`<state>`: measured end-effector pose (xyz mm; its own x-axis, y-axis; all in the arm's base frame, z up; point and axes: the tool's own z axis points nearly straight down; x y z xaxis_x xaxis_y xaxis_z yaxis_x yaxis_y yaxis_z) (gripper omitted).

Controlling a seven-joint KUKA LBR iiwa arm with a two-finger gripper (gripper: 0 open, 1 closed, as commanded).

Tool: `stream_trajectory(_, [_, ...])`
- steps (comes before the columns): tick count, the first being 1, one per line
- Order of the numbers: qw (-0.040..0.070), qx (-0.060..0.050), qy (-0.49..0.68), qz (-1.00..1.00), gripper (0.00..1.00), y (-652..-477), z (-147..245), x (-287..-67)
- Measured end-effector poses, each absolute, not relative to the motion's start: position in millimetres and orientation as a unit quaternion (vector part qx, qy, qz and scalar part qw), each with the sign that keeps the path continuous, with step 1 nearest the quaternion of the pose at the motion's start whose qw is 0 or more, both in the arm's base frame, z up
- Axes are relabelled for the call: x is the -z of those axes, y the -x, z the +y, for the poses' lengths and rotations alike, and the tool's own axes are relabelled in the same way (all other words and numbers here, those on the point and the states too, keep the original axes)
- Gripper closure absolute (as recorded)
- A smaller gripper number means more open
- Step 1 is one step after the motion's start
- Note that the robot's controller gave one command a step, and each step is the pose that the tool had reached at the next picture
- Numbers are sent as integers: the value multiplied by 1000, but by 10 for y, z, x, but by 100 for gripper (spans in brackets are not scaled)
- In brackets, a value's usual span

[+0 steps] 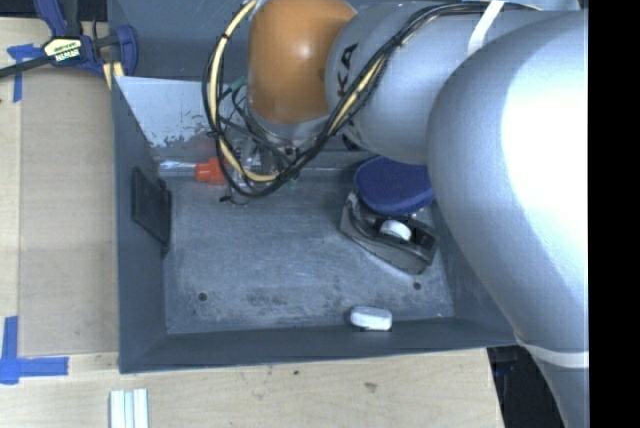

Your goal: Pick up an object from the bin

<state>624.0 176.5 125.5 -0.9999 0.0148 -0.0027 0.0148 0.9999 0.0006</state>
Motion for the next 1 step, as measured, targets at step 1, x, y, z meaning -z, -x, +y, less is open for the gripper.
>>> stream_trajectory(1, [5, -1, 7, 1000, 100, -6286, 1868, -1788])
